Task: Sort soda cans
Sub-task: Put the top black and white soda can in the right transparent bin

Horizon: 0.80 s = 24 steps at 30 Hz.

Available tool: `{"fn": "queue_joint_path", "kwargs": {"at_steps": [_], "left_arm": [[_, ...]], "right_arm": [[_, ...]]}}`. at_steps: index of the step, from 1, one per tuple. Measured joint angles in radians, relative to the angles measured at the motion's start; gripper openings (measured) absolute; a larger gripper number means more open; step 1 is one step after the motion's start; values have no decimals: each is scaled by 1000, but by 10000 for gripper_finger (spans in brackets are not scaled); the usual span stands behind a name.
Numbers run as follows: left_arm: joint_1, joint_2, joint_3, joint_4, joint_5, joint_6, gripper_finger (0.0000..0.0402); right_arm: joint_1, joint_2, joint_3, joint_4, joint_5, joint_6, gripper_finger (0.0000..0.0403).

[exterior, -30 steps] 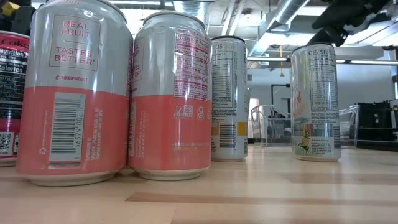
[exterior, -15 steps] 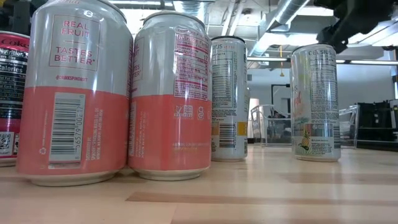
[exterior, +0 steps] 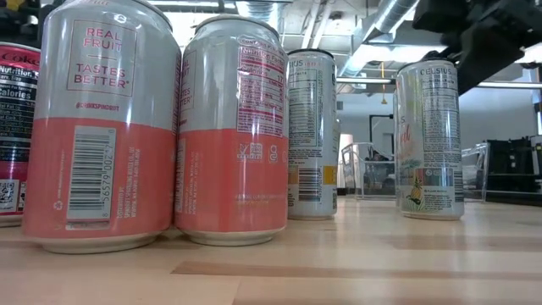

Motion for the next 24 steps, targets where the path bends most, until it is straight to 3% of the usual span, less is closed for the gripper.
{"fn": "queue_joint_path", "kwargs": {"at_steps": [8,15,24], "left_arm": [[0,66,2,42,-1,-7,247],[0,85,2,51,-1,-35,247],[0,85,2,93,-2,-30,247]], "right_arm": [[-66,24,0,82,-127,-63,399],[-68,115,0,112,-159,-94,396],[-71,143,31,110,-161,-85,325]]}}
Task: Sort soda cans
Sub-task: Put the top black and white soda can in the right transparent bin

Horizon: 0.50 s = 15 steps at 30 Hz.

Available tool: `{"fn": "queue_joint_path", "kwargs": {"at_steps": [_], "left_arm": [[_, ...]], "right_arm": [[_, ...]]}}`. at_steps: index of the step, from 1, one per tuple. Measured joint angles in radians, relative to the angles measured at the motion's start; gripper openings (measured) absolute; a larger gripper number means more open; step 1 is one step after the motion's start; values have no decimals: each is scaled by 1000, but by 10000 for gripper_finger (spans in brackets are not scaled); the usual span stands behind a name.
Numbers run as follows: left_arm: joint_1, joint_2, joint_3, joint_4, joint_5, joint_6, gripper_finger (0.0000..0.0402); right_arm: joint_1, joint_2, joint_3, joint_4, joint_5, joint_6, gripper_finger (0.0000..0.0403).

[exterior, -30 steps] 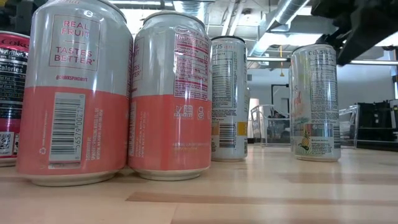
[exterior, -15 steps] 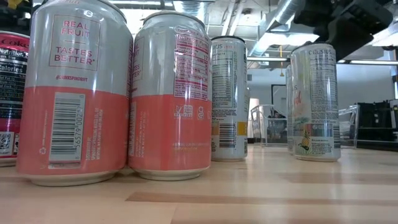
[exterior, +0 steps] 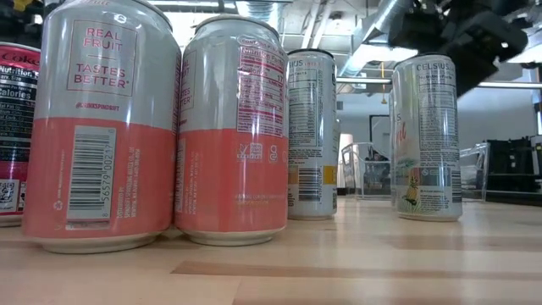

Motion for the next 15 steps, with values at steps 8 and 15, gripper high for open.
{"fn": "queue_joint_path", "kwargs": {"at_steps": [8,15], "left_arm": [[0,0,2,77,0,31,247],[0,0,2,215,0,73,247]], "right_arm": [[0,-6,61,-64,-2,14,263],[-9,-35,107,-183,136,45,255]]}}
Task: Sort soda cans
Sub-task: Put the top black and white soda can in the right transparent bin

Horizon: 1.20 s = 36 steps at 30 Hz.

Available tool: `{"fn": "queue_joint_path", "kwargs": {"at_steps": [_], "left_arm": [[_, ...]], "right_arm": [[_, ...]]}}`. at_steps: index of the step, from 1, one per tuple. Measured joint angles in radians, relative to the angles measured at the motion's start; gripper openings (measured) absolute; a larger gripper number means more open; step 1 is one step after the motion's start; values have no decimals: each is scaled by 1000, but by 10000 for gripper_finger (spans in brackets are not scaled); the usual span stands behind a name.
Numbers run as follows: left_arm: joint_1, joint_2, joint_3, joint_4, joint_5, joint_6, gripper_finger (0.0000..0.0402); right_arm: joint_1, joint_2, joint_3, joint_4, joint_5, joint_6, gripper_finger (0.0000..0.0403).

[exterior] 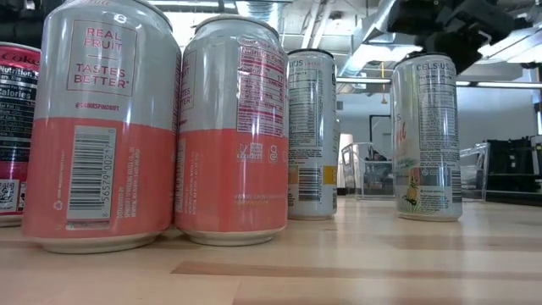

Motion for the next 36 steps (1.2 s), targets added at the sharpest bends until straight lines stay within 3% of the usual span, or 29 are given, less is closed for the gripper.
{"fn": "queue_joint_path", "kwargs": {"at_steps": [2,8,14,20,27,36], "left_arm": [[3,0,8,23,0,1,247],[8,39,112,-141,0,-24,247],[8,169,202,-134,-58,2,247],[60,324,299,-190,-124,-6,247],[168,498,393,-214,-123,-32,247],[270,700,451,-216,-45,-85,247]], "right_arm": [[-9,-24,33,-43,27,3,254],[-78,-111,129,-142,40,16,254],[-236,-190,160,-195,106,69,254],[-417,-244,160,-211,101,96,252],[-647,-232,148,-233,100,68,252],[-935,-166,40,-101,58,32,252]]}}
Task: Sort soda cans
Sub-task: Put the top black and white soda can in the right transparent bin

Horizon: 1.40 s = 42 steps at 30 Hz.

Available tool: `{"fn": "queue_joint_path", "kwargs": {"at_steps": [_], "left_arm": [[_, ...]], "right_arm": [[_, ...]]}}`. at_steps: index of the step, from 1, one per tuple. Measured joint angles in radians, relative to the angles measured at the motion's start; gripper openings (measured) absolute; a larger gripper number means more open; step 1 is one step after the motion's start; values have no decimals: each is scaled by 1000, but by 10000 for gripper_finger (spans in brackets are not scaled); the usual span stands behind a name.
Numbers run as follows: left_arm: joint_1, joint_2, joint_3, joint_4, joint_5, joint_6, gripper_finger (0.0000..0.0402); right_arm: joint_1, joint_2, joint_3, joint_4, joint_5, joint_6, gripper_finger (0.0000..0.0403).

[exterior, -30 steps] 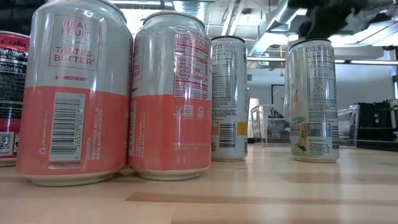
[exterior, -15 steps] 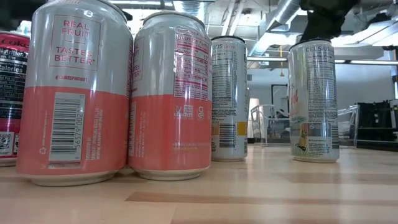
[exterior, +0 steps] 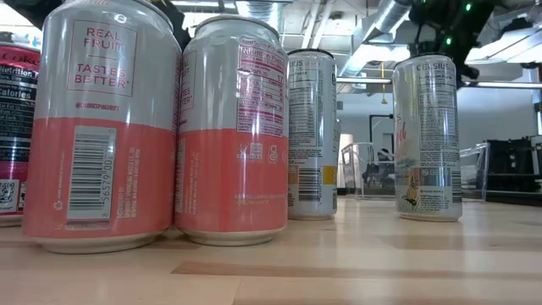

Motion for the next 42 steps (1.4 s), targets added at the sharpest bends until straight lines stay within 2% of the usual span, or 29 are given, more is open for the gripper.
{"fn": "queue_joint_path", "kwargs": {"at_steps": [3,6,19,25,35,42], "left_arm": [[12,23,15,2,1,13,247],[19,28,22,1,28,26,247],[19,26,22,-2,34,38,247],[19,26,22,-7,35,27,247],[19,26,22,-7,49,11,247],[19,26,22,-8,49,9,247]], "right_arm": [[-68,-1,-49,68,-66,0,252],[-104,-1,-91,103,-78,-5,252],[-100,15,-200,206,-74,11,257],[-99,15,-202,206,-74,-4,293],[-100,13,-199,212,-70,15,392],[-96,-17,-165,207,-62,54,381]]}}
